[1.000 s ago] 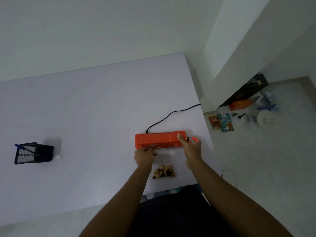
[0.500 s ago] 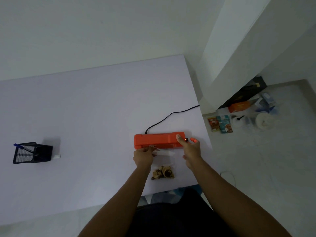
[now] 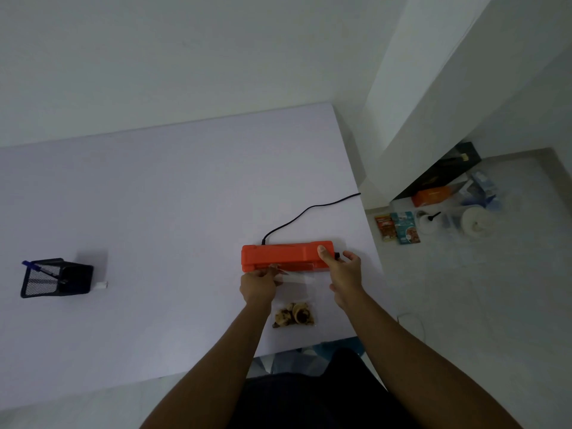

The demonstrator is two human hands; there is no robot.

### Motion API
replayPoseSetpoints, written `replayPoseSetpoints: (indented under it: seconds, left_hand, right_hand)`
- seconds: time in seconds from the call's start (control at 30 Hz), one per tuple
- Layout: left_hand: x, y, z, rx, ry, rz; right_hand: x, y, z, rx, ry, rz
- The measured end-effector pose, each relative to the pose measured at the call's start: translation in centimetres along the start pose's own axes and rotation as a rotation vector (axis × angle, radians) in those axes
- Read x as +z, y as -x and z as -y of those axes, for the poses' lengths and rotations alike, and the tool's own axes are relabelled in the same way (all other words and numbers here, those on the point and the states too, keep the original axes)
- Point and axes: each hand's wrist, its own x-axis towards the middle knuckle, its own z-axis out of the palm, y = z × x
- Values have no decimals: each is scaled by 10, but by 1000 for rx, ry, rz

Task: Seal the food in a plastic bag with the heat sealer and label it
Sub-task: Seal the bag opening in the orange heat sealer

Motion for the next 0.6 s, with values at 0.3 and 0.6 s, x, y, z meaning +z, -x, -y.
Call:
replayPoseSetpoints:
  seconds: [0.3, 0.6]
  left_hand:
    - [0, 0, 0, 5, -8, 3]
    - [0, 2, -4, -18, -2, 1]
  right_hand:
    - [0, 2, 0, 0, 3, 5]
    - [1, 1, 2, 14, -3, 14]
